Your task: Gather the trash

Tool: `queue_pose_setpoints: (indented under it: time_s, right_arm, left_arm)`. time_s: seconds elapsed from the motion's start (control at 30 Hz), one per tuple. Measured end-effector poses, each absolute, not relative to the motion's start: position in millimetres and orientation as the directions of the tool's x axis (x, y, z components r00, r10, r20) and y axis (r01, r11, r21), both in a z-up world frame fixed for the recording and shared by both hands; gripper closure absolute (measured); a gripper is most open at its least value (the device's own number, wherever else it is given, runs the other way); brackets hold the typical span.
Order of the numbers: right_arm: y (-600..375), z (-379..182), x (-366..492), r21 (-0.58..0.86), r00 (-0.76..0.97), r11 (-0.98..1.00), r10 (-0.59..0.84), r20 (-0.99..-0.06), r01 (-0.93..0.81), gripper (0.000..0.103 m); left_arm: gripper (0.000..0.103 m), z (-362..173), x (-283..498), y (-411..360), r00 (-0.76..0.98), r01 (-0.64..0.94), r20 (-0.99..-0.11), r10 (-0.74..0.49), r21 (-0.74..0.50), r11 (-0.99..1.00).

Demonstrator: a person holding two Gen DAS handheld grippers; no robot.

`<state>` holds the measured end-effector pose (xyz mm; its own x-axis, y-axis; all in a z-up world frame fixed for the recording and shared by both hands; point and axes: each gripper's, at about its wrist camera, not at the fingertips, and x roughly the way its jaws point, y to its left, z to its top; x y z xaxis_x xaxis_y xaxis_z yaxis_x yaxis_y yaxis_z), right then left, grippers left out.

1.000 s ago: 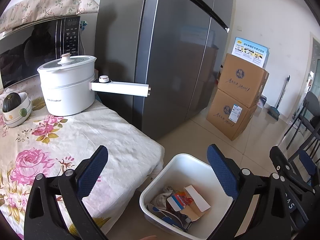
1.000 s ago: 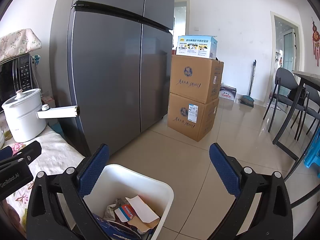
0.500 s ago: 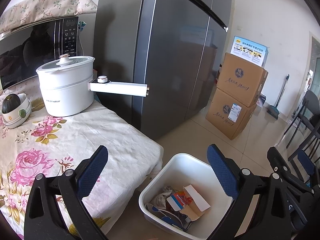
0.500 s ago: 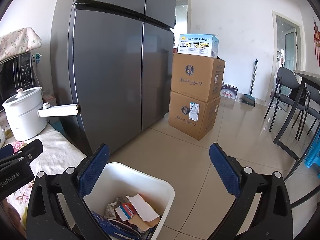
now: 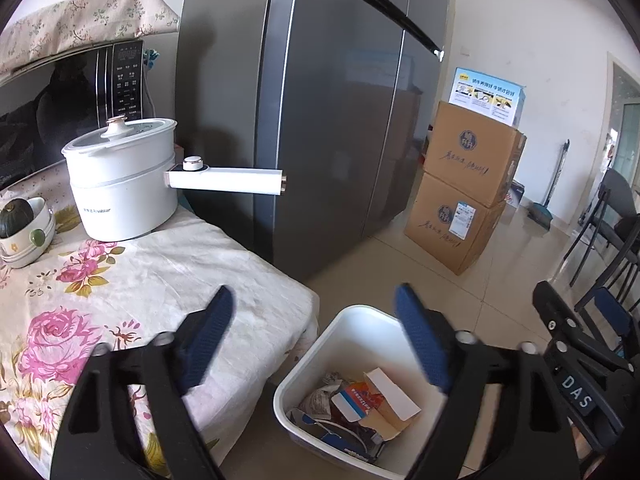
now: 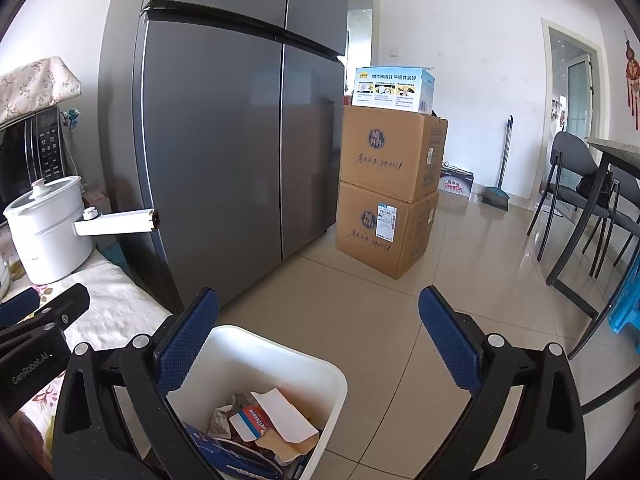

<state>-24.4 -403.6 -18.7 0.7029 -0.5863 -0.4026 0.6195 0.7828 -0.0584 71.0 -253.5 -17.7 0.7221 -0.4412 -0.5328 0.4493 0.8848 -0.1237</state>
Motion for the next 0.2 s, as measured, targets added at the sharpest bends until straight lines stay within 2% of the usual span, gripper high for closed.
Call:
queue_pose_setpoints:
  time_s: [0.2]
  right_arm:
    - [-405.4,-19.1,-24.7,-0.057,0.699,0.778,-0.592,-0.401,0.626,0.007]
  left_arm:
    - [0.008,-19.1,71.4,-254.1,0.722,0.435,-0.548,-0.423,-0.117,0.893]
